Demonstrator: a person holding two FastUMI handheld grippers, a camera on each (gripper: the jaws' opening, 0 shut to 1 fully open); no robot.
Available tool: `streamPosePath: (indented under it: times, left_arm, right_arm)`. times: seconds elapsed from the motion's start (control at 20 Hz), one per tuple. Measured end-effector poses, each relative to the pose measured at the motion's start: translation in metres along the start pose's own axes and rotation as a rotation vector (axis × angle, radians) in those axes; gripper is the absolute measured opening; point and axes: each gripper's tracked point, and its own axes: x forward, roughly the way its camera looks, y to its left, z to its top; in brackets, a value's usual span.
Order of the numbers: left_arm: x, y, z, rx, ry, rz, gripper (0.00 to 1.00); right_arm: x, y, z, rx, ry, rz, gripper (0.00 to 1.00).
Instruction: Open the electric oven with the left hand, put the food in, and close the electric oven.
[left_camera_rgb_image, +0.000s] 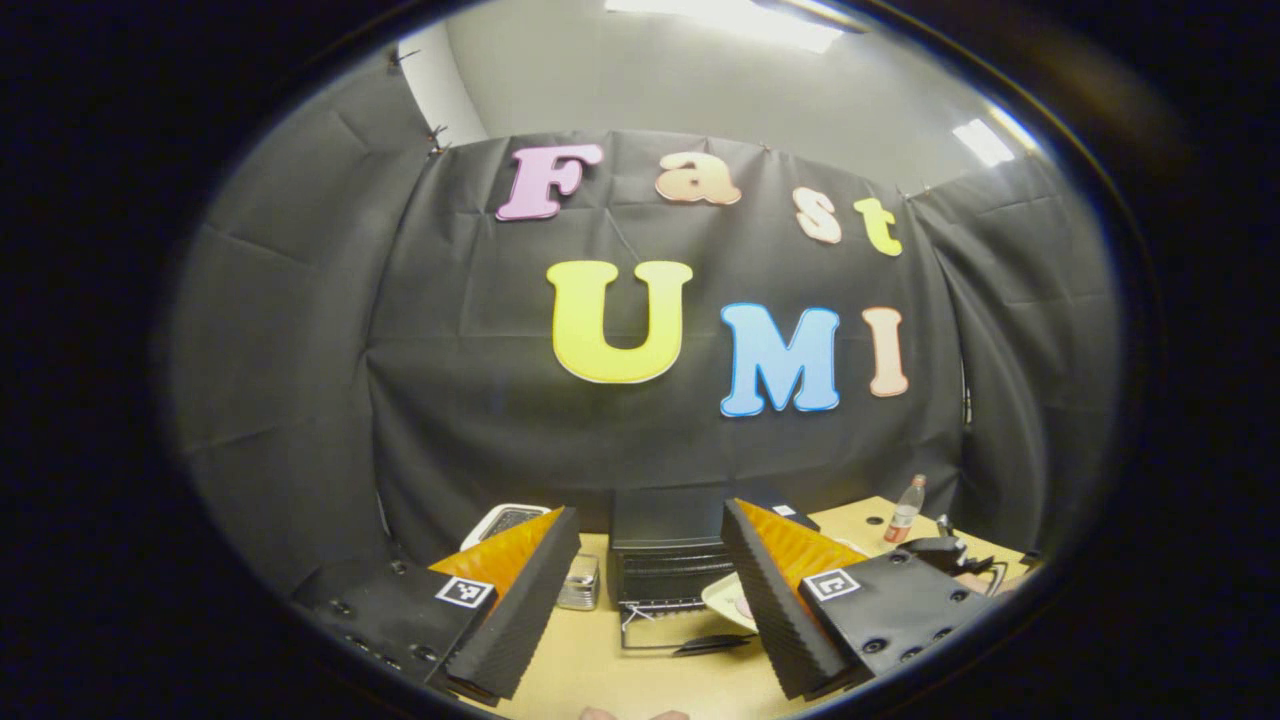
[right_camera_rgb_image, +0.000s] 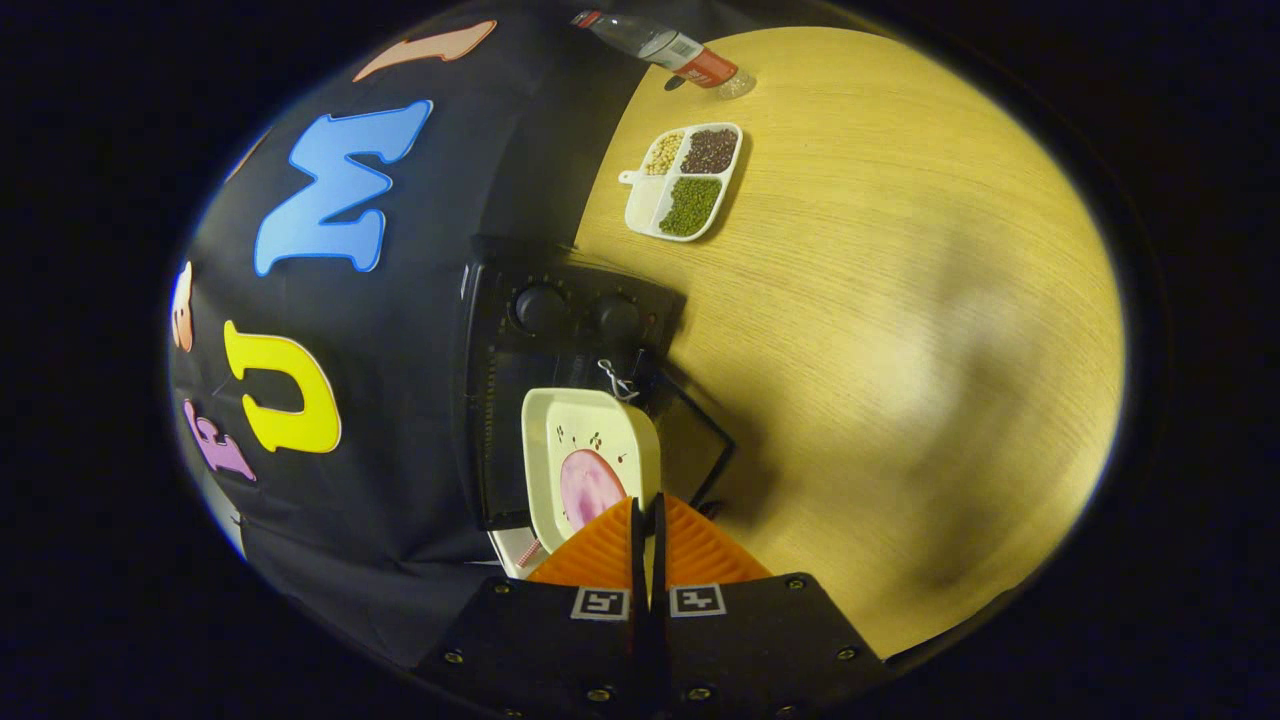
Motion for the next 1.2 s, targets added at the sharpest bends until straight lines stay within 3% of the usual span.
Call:
streamPosePath:
  times: [0.65,0.7,0.8,0.85,0.95,1.05,1.2]
  left_arm:
    - [-0.021,0.08,-0.022,0.008,0.061,0.178,1.0]
    - [-0.02,0.085,-0.025,0.008,0.072,0.187,0.92]
    - [-0.022,0.093,-0.031,0.008,0.092,0.202,1.0]
    - [-0.024,0.098,-0.033,0.011,0.098,0.209,0.97]
    - [-0.026,0.104,-0.039,0.019,0.11,0.221,1.0]
    - [-0.027,0.108,-0.043,0.027,0.12,0.228,0.94]
    - [-0.025,0.111,-0.048,0.03,0.135,0.231,0.97]
  right_arm:
    - [0.12,0.066,0.004,0.255,-0.226,-0.005,0.0]
    - [0.126,0.067,0.006,0.272,-0.244,-0.01,0.01]
    - [0.141,0.069,0.006,0.313,-0.259,-0.017,0.01]
    - [0.148,0.07,0.006,0.328,-0.266,-0.02,0.01]
    - [0.16,0.072,0.009,0.333,-0.294,-0.018,0.01]
    - [0.169,0.079,0.01,0.326,-0.303,-0.011,0.01]
    - [0.181,0.087,0.01,0.315,-0.308,0.002,0.02]
